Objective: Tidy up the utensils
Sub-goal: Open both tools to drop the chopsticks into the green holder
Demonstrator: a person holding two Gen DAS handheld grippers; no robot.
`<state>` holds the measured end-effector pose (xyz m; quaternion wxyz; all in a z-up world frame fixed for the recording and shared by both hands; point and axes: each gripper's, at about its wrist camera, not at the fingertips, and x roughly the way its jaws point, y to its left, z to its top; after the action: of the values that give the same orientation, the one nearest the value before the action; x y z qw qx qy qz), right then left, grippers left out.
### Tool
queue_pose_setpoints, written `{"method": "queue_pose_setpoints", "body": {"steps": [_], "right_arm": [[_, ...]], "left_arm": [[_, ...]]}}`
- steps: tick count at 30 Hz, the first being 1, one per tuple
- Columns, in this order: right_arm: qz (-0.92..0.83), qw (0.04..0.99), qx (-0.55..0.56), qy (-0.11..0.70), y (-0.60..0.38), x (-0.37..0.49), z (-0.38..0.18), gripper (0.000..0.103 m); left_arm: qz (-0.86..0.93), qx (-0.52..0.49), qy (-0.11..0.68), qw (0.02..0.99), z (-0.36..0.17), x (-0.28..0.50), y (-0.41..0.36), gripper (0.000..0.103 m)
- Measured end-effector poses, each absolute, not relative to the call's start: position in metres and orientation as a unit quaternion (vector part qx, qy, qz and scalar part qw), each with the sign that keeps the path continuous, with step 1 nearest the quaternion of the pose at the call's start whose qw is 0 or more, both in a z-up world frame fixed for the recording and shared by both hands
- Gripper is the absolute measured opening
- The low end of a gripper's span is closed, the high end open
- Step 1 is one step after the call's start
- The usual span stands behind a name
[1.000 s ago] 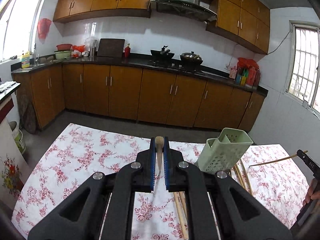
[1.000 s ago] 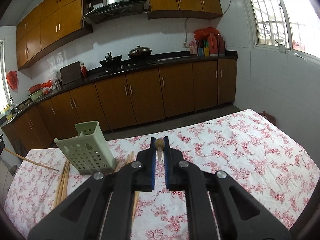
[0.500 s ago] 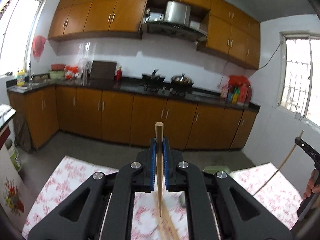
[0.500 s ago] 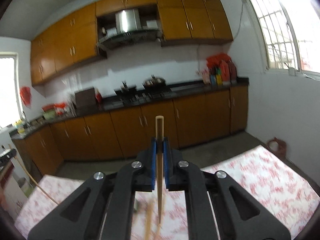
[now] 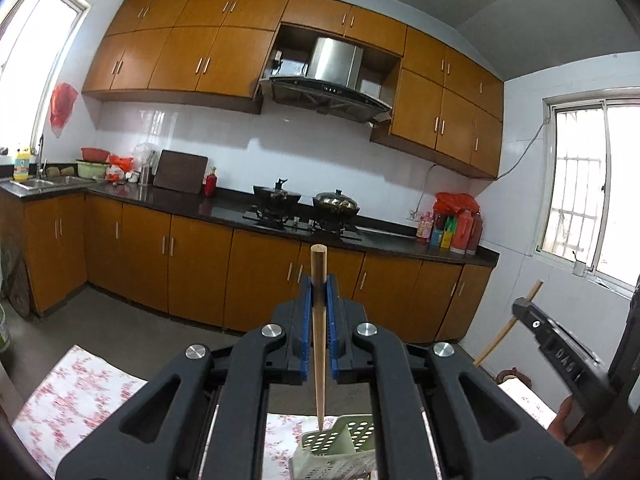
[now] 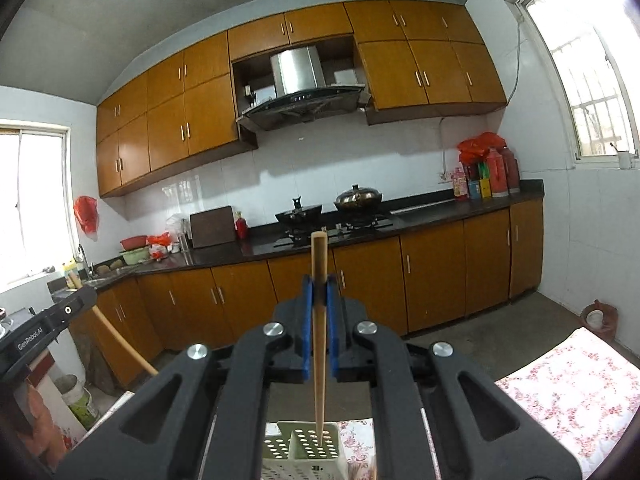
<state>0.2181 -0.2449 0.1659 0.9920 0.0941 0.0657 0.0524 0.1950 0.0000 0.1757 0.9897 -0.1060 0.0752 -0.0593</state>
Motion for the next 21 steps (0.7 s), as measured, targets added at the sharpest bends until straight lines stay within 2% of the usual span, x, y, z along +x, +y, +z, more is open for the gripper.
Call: {"method": "queue_pose_setpoints", "body": {"steps": [13, 16, 18, 20, 21], "right_arm": [[0.05, 0.991, 0.067, 0.105, -0.227, 0.239, 0.118, 0.008], [0.051, 0.992, 0.063, 0.098, -0.227, 0.229, 0.119, 0.011], [0.049, 0.992, 0.063, 0.095, -0.231, 0.222, 0.121, 0.02], [0.044, 0.992, 0.067, 0.092, -0.237, 0.213, 0.121, 0.024], [0.042, 0.992, 0.069, 0.093, -0.241, 0.209, 0.121, 0.026]], "left_arm": [[-0.055, -0.084, 0.144, 0.984, 0.124, 0.214, -0.024, 0.007], [-0.055, -0.088, 0.147, 0.984, 0.126, 0.21, -0.02, 0.008], [-0.056, -0.089, 0.146, 0.984, 0.129, 0.206, -0.017, 0.009], [-0.056, -0.095, 0.143, 0.984, 0.133, 0.199, -0.011, 0.013], [-0.056, -0.098, 0.141, 0.984, 0.135, 0.197, -0.008, 0.023]]}}
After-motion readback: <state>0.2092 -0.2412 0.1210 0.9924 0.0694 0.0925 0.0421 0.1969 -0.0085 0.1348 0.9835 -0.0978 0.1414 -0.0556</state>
